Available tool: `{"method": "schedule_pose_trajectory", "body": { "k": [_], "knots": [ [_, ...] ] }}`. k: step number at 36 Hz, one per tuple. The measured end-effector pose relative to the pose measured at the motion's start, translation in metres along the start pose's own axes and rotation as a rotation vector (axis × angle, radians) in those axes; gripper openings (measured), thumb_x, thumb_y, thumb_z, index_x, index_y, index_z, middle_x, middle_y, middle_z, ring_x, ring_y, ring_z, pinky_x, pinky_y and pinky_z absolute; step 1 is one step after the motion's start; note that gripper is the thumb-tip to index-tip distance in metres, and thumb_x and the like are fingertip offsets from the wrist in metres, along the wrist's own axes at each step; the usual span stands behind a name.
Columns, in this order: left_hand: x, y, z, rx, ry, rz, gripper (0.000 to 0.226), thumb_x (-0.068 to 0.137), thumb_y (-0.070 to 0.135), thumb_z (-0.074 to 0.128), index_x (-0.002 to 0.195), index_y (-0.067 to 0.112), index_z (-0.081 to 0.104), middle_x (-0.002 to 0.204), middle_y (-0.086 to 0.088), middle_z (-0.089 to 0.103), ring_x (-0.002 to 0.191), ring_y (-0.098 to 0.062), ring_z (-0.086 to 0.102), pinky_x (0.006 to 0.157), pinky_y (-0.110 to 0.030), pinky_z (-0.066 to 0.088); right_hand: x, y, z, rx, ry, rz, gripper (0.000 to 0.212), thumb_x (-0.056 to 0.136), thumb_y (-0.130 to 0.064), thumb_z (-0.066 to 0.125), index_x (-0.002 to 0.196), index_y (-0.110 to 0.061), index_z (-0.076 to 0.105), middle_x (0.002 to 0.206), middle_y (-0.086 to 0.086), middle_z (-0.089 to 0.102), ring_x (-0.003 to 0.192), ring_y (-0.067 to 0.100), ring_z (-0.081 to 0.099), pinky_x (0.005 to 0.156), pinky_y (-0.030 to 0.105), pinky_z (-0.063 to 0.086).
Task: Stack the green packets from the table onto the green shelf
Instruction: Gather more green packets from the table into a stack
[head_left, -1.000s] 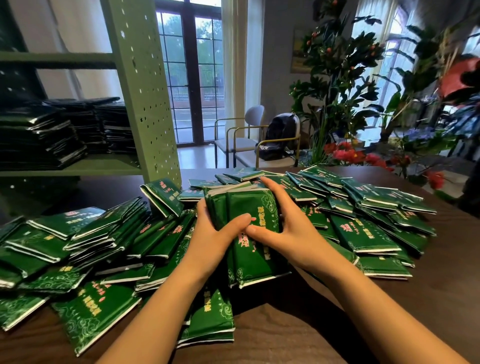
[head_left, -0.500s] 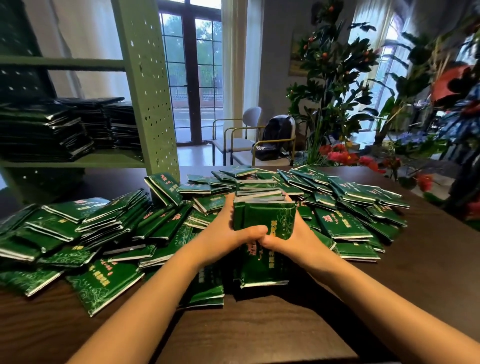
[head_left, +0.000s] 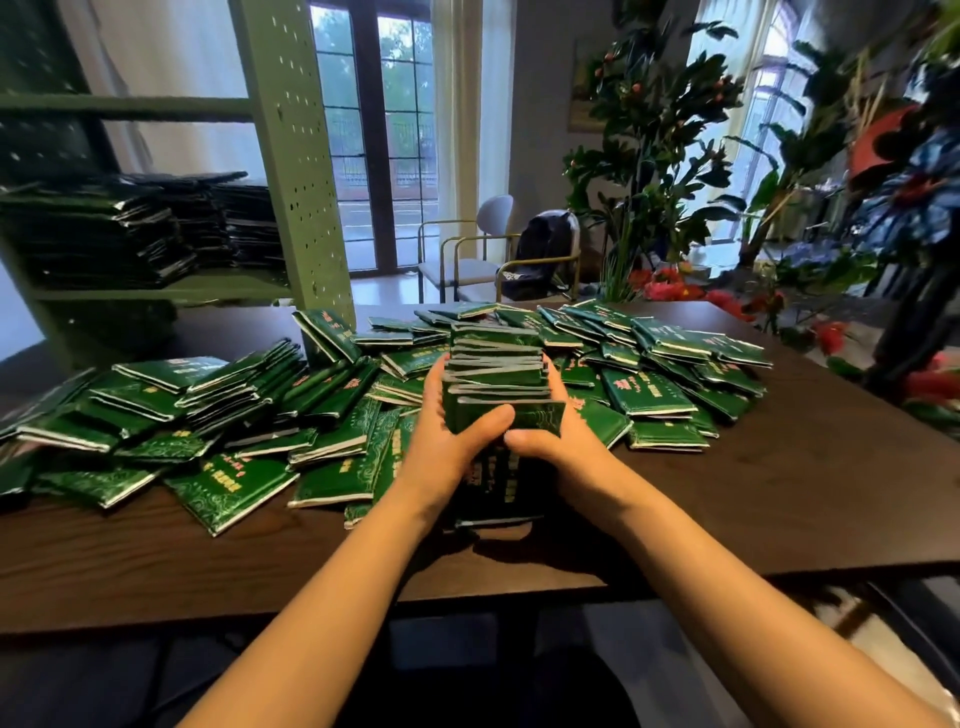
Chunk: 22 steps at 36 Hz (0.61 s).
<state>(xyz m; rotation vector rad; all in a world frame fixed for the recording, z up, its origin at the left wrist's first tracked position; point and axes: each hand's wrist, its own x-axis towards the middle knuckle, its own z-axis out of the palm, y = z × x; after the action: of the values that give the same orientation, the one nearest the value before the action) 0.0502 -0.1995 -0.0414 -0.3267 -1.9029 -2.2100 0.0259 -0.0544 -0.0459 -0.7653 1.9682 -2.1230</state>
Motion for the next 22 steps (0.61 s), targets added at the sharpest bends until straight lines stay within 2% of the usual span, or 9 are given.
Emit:
{"method": "schedule_pose_trajectory", "body": {
  "k": [3, 5, 7, 10, 14, 18, 20, 22],
  "knots": [
    [-0.003, -0.001, 0.001, 0.006, -0.024, 0.013, 0.123, 0.04, 0.043, 0.087, 0.145, 0.022, 0.026, 0.123, 0.004, 0.062, 0.108, -0.005, 0.064, 0.098, -0.026, 0.05, -0.002, -0.002, 0.003, 0.145, 0.02, 0.011, 0.116, 0.055, -0.035, 0.086, 0.15, -0.025, 0.02, 0.134, 0.011, 0.056, 0.121, 0.029, 0.056, 0.106, 0.053, 0.038],
    [-0.005, -0.001, 0.001, 0.024, -0.037, 0.005, 0.14, 0.036, 0.053, 0.092, 0.15, 0.022, 0.018, 0.132, 0.0, 0.057, 0.116, -0.008, 0.06, 0.103, -0.029, 0.046, -0.002, -0.007, 0.007, 0.216, 0.078, 0.012, 0.107, 0.057, -0.036, 0.075, 0.149, -0.024, 0.023, 0.132, 0.009, 0.058, 0.116, 0.026, 0.059, 0.1, 0.044, 0.046],
    [-0.008, -0.003, 0.0, 0.067, -0.064, -0.003, 0.145, 0.035, 0.06, 0.091, 0.153, 0.023, 0.015, 0.138, -0.001, 0.054, 0.121, -0.009, 0.057, 0.104, -0.028, 0.045, -0.002, -0.011, 0.009, 0.235, 0.154, -0.009, 0.106, 0.055, -0.043, 0.071, 0.149, -0.026, 0.024, 0.141, 0.008, 0.05, 0.121, 0.024, 0.056, 0.1, 0.04, 0.046],
    [-0.009, -0.006, -0.002, 0.102, -0.093, -0.003, 0.129, 0.048, 0.038, 0.085, 0.153, 0.021, 0.012, 0.143, -0.004, 0.05, 0.121, -0.008, 0.057, 0.098, -0.022, 0.048, 0.001, -0.013, 0.01, 0.208, 0.243, -0.024, 0.105, 0.053, -0.055, 0.068, 0.147, -0.029, 0.029, 0.147, 0.008, 0.04, 0.129, 0.024, 0.047, 0.108, 0.045, 0.038],
    [-0.009, -0.007, 0.0, 0.133, -0.114, 0.006, 0.124, 0.05, 0.035, 0.081, 0.152, 0.021, 0.013, 0.14, -0.002, 0.052, 0.12, -0.005, 0.057, 0.092, -0.015, 0.049, 0.007, -0.01, 0.015, 0.207, 0.257, -0.038, 0.109, 0.056, -0.07, 0.073, 0.146, -0.024, 0.033, 0.144, 0.008, 0.046, 0.13, 0.026, 0.047, 0.11, 0.052, 0.034],
    [-0.011, -0.006, 0.004, 0.165, -0.122, -0.014, 0.124, 0.051, 0.034, 0.082, 0.152, 0.021, 0.011, 0.141, -0.003, 0.051, 0.128, -0.014, 0.052, 0.099, -0.015, 0.046, 0.008, -0.009, 0.02, 0.242, 0.318, -0.051, 0.109, 0.059, -0.073, 0.071, 0.146, -0.018, 0.034, 0.143, 0.011, 0.047, 0.129, 0.028, 0.048, 0.111, 0.053, 0.033],
    [-0.011, -0.007, 0.004, 0.174, -0.13, -0.024, 0.117, 0.058, 0.022, 0.081, 0.151, 0.022, 0.011, 0.141, -0.005, 0.05, 0.128, -0.016, 0.052, 0.098, -0.015, 0.046, 0.008, -0.008, 0.021, 0.245, 0.325, -0.052, 0.11, 0.059, -0.074, 0.07, 0.145, -0.017, 0.035, 0.143, 0.011, 0.047, 0.13, 0.028, 0.048, 0.111, 0.053, 0.032],
    [-0.009, -0.009, 0.002, 0.18, -0.14, -0.023, 0.111, 0.061, 0.019, 0.079, 0.15, 0.023, 0.013, 0.142, -0.006, 0.049, 0.127, -0.015, 0.052, 0.095, -0.014, 0.047, 0.007, -0.008, 0.022, 0.236, 0.328, -0.056, 0.109, 0.061, -0.074, 0.069, 0.145, -0.015, 0.034, 0.142, 0.012, 0.048, 0.129, 0.028, 0.048, 0.111, 0.053, 0.032]
  ]
}}
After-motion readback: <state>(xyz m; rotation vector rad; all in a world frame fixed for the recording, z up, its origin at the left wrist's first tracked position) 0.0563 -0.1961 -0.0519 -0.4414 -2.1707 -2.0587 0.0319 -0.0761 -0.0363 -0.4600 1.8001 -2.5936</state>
